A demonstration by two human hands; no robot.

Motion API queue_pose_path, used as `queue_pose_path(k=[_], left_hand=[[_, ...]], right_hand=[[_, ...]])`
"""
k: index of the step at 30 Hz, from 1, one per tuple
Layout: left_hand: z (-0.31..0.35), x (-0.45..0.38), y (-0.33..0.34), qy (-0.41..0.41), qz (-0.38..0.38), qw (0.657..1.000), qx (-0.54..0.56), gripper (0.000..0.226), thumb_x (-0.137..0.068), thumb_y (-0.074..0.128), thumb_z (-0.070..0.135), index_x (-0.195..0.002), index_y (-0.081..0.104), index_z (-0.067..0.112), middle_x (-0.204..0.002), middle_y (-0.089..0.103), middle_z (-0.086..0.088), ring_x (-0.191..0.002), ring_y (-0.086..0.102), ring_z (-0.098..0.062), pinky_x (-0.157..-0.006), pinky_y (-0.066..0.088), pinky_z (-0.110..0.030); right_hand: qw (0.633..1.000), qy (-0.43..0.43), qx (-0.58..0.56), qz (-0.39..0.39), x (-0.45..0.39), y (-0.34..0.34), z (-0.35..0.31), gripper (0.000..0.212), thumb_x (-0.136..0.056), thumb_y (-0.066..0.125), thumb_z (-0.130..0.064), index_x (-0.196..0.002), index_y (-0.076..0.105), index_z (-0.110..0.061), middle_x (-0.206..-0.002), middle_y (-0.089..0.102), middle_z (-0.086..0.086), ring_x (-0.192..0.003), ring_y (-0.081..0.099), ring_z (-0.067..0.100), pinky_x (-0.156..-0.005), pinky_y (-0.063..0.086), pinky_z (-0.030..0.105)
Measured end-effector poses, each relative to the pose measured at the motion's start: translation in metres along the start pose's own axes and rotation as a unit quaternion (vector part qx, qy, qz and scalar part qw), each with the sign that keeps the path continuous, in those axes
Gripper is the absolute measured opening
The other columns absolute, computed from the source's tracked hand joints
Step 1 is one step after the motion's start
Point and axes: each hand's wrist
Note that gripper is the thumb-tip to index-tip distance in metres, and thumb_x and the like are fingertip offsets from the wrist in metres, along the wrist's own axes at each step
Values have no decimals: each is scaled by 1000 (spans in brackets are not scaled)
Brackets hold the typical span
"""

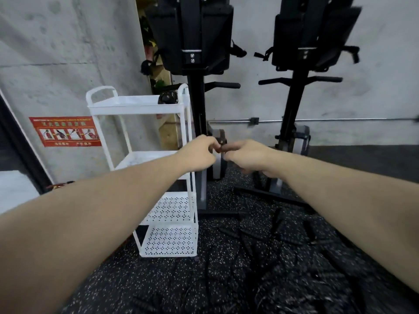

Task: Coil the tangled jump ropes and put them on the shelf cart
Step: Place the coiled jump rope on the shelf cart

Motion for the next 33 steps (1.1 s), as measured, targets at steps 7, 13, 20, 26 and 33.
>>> queue_pose_path(k=[7,13,20,26,33], left_hand=[[58,68,103,18,-127,991,36,4,-96,61,16,-96,57,14,-91,63,-2,-86,63,-24,-77,50,-35],[79,94,180,-5,-201,978,58,11,-94,62,20,-104,60,15,-91,66,-2,-85,64,-24,-65,44,-33],[79,113,276,-51,-289,952,80,30,-90,71,22,-110,48,20,-89,59,4,-78,55,-16,-56,38,-24],[46,116,361,-134,-311,937,82,17,-89,78,28,-100,65,23,-106,69,-1,-90,61,-19,-76,48,-30],[-9,122,453,-231,-320,909,129,13,-95,72,34,-93,66,22,-94,63,7,-83,57,-11,-74,43,-28]], right_hand=[[996,67,35,-41,83,20,73,30,-103,51,-24,-128,65,-33,-91,60,-6,-79,56,14,-64,51,27],[990,126,16,-63,118,39,148,20,-101,54,-27,-110,68,-39,-88,60,-9,-79,55,12,-73,56,31],[975,183,19,-124,130,68,238,31,-100,48,-19,-118,70,-28,-87,63,1,-67,54,13,-57,48,27],[954,254,-22,-156,111,116,332,22,-103,48,-22,-99,68,-31,-97,66,6,-82,58,18,-66,52,29],[920,325,-45,-216,97,184,430,26,-105,48,-22,-125,63,-16,-98,64,-2,-77,58,14,-66,53,31]])
Point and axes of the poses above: each hand's wrist, its own x-axis away from the middle knuckle, its own y-axis out of the palm, z = x × y
